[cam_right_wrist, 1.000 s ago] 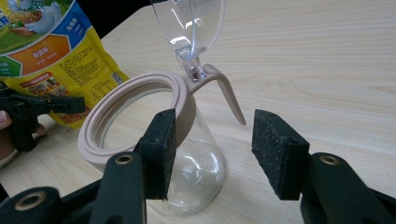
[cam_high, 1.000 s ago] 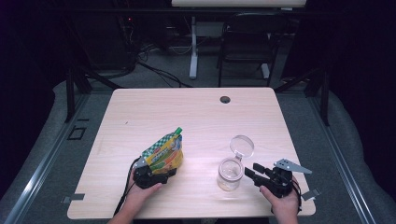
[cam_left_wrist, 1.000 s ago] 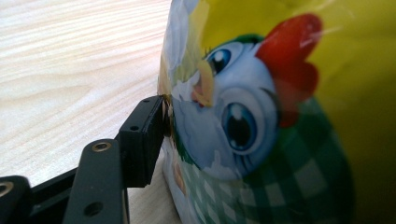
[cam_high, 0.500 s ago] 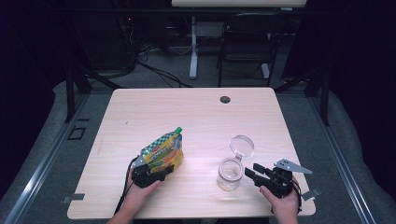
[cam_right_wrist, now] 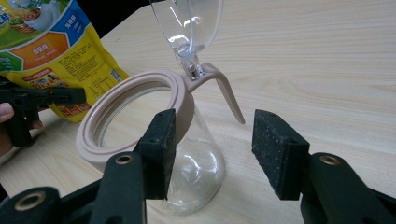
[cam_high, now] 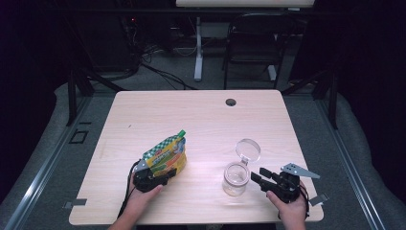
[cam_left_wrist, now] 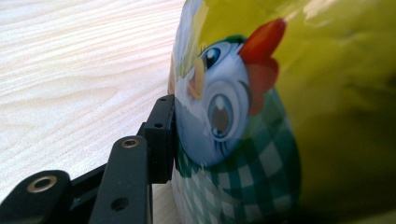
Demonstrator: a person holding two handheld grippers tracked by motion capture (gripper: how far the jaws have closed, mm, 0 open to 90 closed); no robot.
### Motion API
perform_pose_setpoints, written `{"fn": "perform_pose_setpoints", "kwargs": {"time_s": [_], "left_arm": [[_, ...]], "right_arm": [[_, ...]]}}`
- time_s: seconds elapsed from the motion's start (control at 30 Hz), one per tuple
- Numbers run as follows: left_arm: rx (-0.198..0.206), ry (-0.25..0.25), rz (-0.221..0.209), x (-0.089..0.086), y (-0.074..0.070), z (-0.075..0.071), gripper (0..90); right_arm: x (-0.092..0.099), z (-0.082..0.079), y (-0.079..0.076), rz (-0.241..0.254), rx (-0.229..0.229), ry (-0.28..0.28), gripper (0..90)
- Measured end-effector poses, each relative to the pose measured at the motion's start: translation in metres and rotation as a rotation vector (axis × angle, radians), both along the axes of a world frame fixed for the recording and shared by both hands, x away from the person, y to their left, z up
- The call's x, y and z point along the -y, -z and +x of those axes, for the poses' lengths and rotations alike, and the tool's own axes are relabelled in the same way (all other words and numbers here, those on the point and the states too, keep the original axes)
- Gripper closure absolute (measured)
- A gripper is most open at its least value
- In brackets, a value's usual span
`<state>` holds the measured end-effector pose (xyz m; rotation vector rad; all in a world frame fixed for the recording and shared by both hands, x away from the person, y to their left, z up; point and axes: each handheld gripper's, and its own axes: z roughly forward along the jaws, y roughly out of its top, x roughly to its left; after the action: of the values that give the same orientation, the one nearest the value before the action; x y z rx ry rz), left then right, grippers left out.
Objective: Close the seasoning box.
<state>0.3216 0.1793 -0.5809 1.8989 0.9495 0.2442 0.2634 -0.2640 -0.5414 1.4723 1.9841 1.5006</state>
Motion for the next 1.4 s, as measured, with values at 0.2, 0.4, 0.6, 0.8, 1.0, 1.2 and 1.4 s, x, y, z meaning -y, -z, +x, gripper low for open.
{"fn": "perform_pose_setpoints", "kwargs": {"time_s": [0.2, 0.4, 0.6, 0.8, 1.0, 1.2, 1.4], "left_arm": [[0.016, 0.004, -0.009, -0.002, -0.005, -0.002, 56.0], [0.037, 0.009, 0.020, -0.003, -0.010, -0.005, 56.0], [0.069, 0.009, 0.064, -0.003, -0.017, -0.007, 56.1], [0.110, 0.008, 0.114, -0.001, -0.024, -0.011, 56.1], [0.179, 0.023, 0.226, 0.003, -0.032, -0.020, 56.1], [0.211, 0.043, 0.267, 0.005, -0.036, -0.027, 56.1], [0.215, 0.053, 0.304, 0.006, -0.037, -0.028, 56.2]], "right_arm": [[0.000, 0.000, -0.001, 0.003, 0.007, 0.001, 49.8], [-0.001, 0.000, -0.002, -0.001, 0.016, -0.002, 49.8], [-0.001, 0.000, -0.003, -0.010, 0.027, -0.008, 49.7], [-0.001, -0.002, -0.004, -0.023, 0.049, -0.003, 49.4], [-0.004, -0.006, -0.010, -0.061, 0.125, 0.004, 50.8], [-0.012, -0.009, -0.016, -0.163, 0.202, -0.020, 57.3], [-0.019, -0.009, -0.016, -0.198, 0.181, -0.064, 59.9]]}}
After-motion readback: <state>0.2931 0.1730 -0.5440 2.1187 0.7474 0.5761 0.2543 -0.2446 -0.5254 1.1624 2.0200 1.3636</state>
